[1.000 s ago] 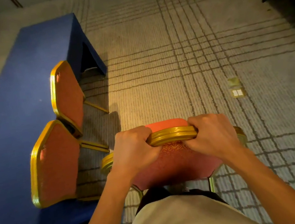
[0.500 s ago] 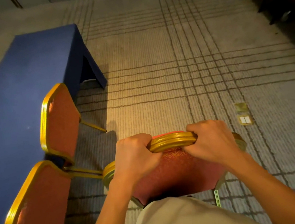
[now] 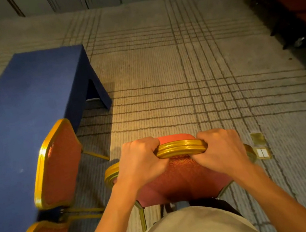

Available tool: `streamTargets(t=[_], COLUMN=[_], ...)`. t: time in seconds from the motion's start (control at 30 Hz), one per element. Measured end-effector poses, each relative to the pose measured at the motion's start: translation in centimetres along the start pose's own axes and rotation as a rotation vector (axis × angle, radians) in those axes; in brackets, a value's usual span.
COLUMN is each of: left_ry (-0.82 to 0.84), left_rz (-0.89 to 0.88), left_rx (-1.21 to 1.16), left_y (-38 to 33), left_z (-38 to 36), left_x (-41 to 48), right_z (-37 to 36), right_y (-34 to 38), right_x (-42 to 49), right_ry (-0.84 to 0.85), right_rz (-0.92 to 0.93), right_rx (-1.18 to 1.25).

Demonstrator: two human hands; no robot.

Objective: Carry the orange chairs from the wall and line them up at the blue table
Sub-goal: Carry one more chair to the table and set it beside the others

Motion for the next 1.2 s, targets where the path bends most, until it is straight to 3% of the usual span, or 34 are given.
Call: streamTargets(t=[0.33,0.7,1.2], left_ry=[-0.002,-0.090,-0.243], left_rz=[0.106,0.386,0.609], left_rx=[0.063,0.205,0.221], left_y=[7.8,17.7,35.0], left_z=[-2.8,-2.5,1.8], left_x=[11.5,24.5,32.0], right_z=[-6.3,-9.9,-17.1], right_y=[-2.7,-2.1,9.1], right_x=[15.5,35.9,55.1], right_ry=[0.091,0.149,0.267], right_rz=[0.070,0.346,0.594], right_rx=[0.034,0.062,0.002])
Point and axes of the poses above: each hand's wrist, its own x-axis towards the middle knuckle, its own z-axis out of the back of the hand, y = z × x, the point moved 9 cm from there along x, towards the middle knuckle, and after that the axes turned 7 degrees about -x, right-handed, at the moved point
